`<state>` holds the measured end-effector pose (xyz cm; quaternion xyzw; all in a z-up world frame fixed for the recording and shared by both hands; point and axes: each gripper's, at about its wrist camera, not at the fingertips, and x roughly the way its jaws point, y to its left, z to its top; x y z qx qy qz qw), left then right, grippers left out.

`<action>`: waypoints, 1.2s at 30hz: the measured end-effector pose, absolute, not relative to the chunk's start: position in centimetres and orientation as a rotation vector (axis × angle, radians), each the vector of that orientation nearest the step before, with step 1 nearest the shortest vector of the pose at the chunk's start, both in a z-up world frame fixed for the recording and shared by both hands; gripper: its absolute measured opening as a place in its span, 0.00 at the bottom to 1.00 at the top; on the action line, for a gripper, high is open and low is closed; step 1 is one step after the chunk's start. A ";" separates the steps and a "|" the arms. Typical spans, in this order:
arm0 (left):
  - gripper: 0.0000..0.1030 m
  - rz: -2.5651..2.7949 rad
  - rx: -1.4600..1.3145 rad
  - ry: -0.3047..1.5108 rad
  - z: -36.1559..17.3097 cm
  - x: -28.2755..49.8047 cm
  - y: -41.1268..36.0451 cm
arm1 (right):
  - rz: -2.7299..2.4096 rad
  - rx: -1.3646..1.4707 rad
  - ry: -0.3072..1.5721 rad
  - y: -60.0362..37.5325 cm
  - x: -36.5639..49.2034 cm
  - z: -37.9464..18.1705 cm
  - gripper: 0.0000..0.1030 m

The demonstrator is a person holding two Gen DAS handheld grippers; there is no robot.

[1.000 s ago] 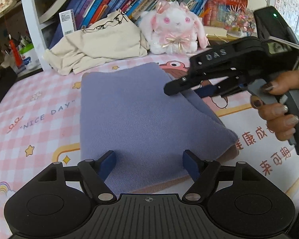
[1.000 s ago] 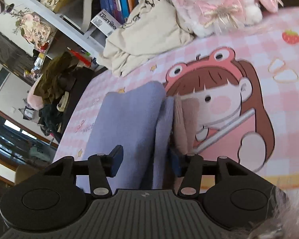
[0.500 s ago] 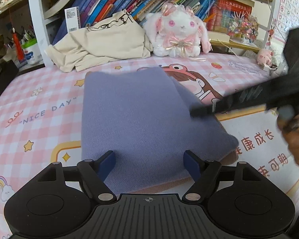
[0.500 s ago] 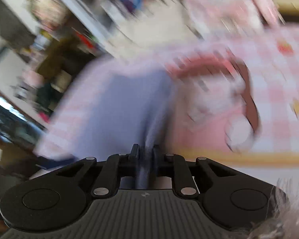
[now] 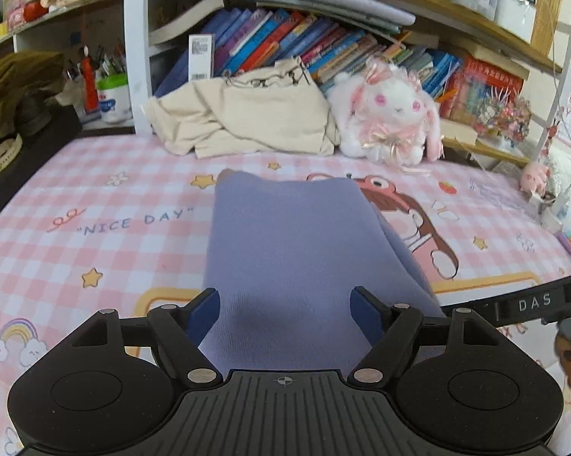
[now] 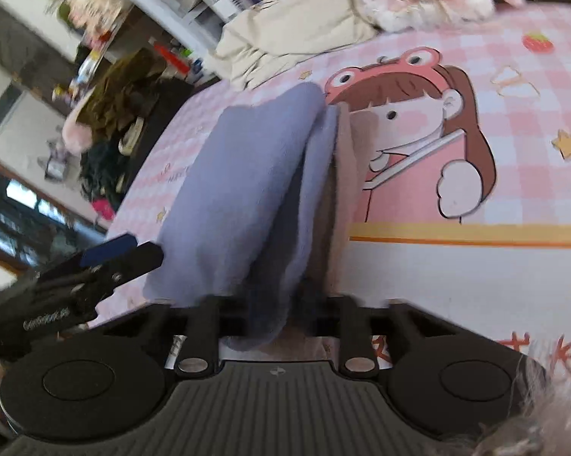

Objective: Fold clothes

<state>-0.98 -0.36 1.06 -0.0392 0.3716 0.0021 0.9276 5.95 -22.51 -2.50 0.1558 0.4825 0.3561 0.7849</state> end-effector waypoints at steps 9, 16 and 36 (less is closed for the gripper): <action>0.75 0.001 -0.016 0.817 -0.6 -0.9 -1.5 | 0.748 0.290 1.011 -22.9 4.8 -2.7 0.06; 0.75 0.009 -0.014 0.801 -0.1 -1.3 -1.3 | 0.723 0.298 1.048 -23.4 5.1 -3.4 0.12; 0.75 -0.019 -0.016 0.789 0.3 -0.7 -2.0 | 0.852 0.391 0.941 -23.1 4.3 -0.3 0.10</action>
